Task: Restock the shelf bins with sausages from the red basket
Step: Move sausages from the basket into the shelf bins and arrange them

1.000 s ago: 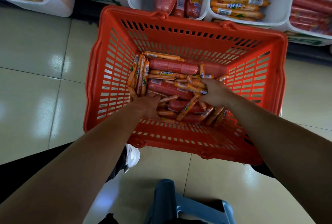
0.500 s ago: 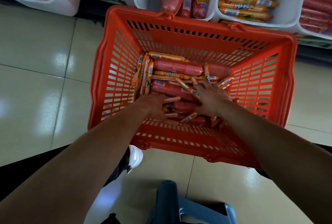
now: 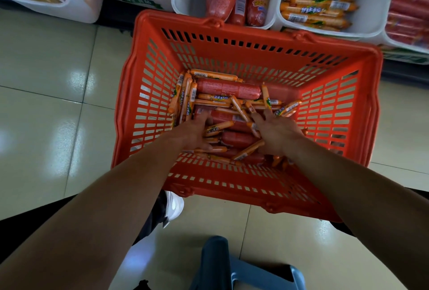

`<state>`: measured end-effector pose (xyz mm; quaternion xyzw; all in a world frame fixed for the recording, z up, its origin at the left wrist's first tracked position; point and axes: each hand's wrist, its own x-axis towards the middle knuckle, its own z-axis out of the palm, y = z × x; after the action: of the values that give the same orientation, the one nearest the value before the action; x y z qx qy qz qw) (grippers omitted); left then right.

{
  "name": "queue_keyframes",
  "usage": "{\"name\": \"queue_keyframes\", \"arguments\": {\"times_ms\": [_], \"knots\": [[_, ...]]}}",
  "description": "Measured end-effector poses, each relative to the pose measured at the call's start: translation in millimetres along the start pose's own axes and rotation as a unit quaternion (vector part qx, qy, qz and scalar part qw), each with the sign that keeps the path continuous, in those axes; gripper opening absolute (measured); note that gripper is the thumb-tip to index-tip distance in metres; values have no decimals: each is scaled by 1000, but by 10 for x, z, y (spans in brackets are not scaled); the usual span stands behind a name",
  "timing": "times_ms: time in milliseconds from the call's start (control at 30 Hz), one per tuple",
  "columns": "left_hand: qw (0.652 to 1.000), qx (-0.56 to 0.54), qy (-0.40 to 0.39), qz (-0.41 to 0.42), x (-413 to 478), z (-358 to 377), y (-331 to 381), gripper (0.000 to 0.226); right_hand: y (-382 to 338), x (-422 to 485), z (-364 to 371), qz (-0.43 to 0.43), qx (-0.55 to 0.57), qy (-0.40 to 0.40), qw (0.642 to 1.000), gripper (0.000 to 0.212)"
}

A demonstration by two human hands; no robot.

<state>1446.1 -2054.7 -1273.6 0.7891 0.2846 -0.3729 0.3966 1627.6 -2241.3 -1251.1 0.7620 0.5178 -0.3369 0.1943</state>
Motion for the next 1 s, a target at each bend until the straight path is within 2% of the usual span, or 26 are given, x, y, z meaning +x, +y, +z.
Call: {"name": "queue_keyframes", "arguments": {"times_ms": [67,200,367,467,600,667,833,1000], "knots": [[1000,5,-16,-7,-11,-17,30,81,19,8,-2,14,34,9,999,116],[997,67,-22,-8,-53,40,42,91,-18,57,-46,29,59,16,998,102],[995,97,-1,4,-56,54,24,81,-114,160,-18,50,117,-12,992,115],[996,91,-9,14,-64,71,11,78,-99,181,14,53,143,-4,988,122],[995,95,-15,21,-91,9,40,67,-77,202,-33,59,193,-38,979,127],[995,97,-17,24,-102,-46,61,61,-113,230,-56,86,218,-16,972,117],[994,100,-21,33,-142,-245,70,50,-195,247,57,90,198,82,973,71],[998,-20,49,-21,-221,-496,97,44,-184,177,-19,87,214,69,971,46]]}}
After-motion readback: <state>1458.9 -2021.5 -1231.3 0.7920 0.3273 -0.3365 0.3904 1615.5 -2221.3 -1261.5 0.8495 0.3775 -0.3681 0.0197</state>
